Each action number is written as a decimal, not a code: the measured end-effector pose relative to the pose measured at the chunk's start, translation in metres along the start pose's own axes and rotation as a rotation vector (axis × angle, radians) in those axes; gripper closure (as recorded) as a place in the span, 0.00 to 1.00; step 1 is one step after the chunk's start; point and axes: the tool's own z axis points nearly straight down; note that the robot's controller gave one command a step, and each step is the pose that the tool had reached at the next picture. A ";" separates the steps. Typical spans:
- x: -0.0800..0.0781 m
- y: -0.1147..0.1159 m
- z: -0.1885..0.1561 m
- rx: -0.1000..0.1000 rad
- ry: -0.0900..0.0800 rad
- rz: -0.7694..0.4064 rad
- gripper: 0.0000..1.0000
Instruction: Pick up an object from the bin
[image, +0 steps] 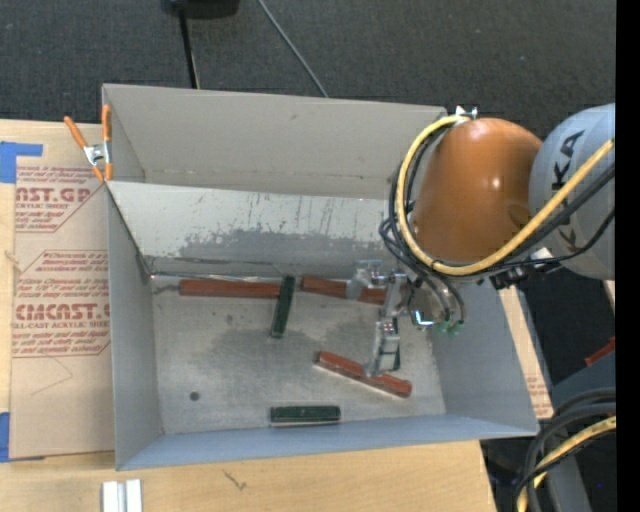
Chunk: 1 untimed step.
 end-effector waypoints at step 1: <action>-0.002 0.000 -0.004 0.000 -0.008 0.000 0.00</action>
Offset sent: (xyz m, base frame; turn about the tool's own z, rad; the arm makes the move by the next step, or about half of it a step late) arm -0.0005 -0.0435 -0.1205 0.1394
